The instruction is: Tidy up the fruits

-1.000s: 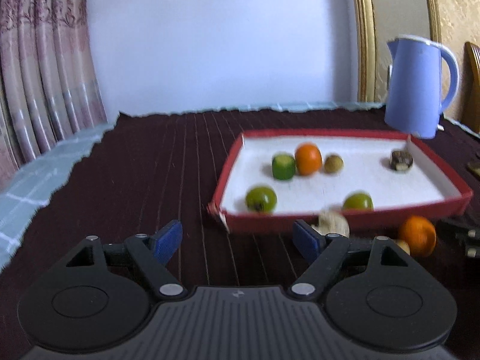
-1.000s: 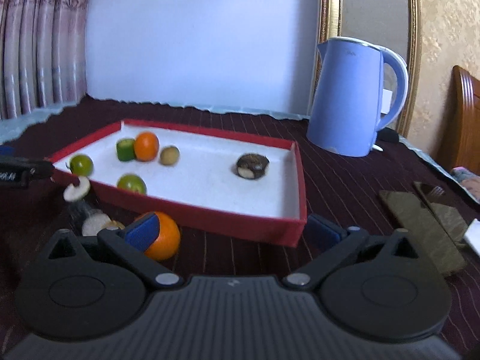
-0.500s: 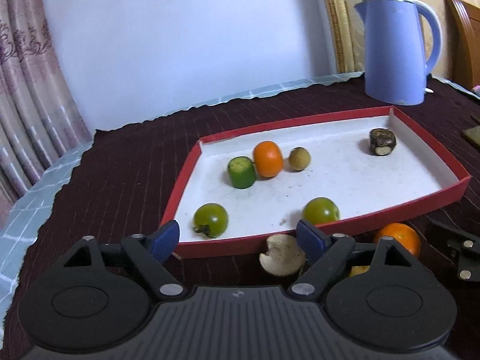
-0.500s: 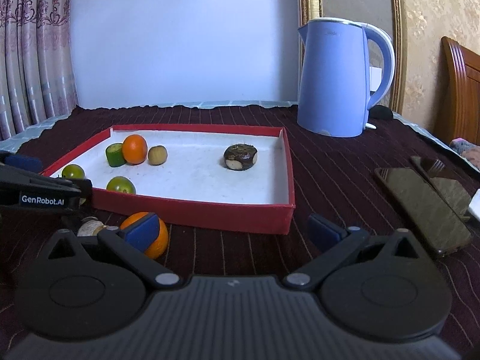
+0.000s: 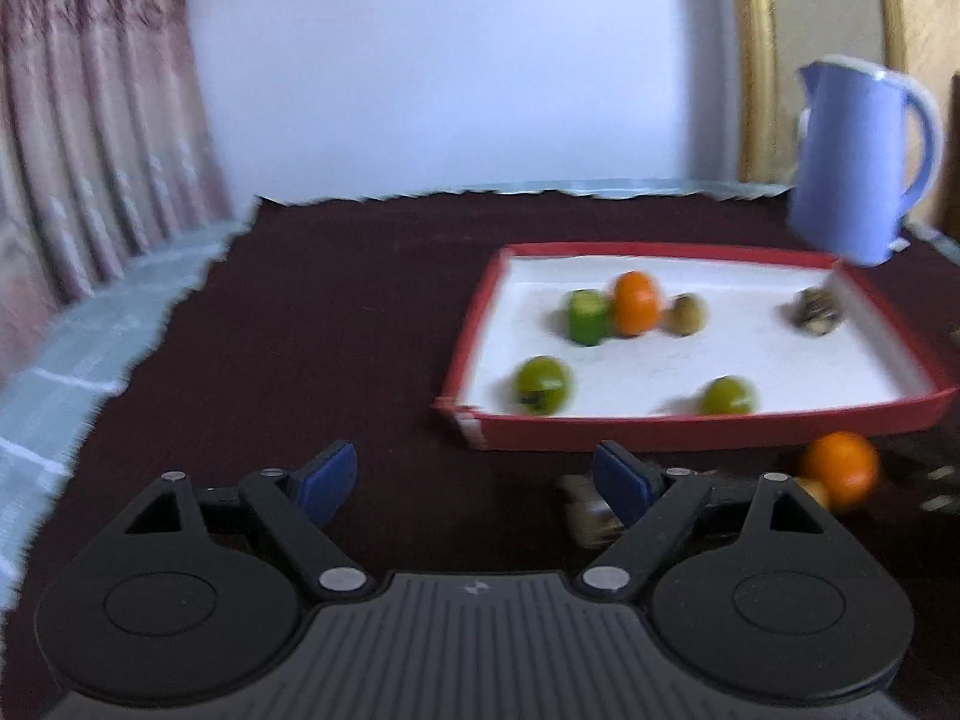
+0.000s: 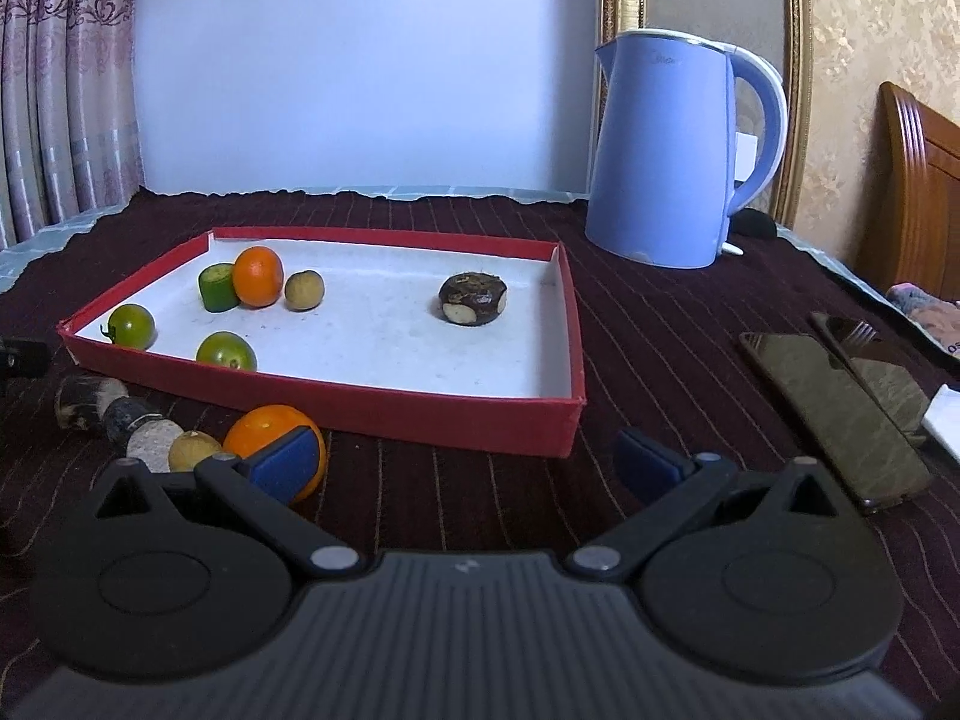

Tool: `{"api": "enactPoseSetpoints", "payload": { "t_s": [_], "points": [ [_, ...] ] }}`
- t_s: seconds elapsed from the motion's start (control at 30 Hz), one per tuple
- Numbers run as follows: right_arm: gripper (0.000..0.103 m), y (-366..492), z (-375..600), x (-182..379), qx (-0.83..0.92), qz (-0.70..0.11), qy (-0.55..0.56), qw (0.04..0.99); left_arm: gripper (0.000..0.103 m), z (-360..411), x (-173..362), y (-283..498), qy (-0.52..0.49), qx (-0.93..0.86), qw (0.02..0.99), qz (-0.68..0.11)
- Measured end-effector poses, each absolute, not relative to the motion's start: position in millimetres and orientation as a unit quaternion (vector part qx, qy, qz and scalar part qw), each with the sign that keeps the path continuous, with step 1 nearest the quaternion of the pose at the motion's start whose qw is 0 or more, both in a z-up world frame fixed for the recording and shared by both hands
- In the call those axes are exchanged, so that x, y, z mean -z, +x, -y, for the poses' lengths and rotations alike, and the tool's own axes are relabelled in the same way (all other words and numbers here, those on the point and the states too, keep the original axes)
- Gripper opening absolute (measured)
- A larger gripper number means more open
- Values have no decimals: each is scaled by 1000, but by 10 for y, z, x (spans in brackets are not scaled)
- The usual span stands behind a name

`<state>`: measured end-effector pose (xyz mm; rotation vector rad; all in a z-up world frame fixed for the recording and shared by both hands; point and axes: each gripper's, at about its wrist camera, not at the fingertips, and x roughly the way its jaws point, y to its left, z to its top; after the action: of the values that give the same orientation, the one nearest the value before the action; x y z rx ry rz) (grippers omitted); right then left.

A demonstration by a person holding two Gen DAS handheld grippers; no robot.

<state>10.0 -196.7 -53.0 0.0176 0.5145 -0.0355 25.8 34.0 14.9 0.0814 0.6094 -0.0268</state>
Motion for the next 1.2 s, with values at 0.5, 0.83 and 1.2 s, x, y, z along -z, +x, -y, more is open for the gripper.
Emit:
{"api": "enactPoseSetpoints", "payload": {
  "t_s": [0.5, 0.83, 1.2],
  "points": [
    [103, 90, 2052, 539, 4, -255, 37, 966, 86, 182, -965, 357, 117, -18, 975, -188],
    [103, 153, 2145, 577, -3, -274, 69, 959, 90, 116, -1727, 584, -51, 133, 952, -269],
    [103, 11, 2127, 509, 9, -241, 96, 966, 90, 700, -1675, 7, 45, 271, 921, -278]
  ]
}}
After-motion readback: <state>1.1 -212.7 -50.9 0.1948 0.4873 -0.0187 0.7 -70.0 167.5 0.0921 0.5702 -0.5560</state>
